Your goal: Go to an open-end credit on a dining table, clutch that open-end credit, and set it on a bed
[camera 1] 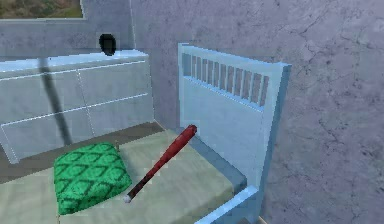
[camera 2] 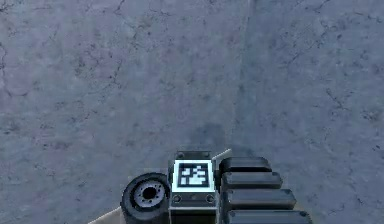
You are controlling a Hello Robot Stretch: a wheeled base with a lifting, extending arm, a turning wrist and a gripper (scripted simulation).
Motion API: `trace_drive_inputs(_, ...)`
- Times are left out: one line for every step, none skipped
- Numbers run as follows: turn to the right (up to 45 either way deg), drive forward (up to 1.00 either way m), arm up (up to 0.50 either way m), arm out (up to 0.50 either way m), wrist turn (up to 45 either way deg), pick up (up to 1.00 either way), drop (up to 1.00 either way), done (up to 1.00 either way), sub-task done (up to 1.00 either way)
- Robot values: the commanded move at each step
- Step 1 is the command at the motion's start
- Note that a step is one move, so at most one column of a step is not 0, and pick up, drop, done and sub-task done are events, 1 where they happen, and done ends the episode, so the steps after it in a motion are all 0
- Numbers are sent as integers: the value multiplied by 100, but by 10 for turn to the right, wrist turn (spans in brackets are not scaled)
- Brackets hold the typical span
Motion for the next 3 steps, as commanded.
trace_drive_inputs(-60,0,0,0,0,0,0,0,0)
trace_drive_inputs(0,15,0,0,0,0,0,0,0)
trace_drive_inputs(450,0,0,0,0,0,0,0,0)
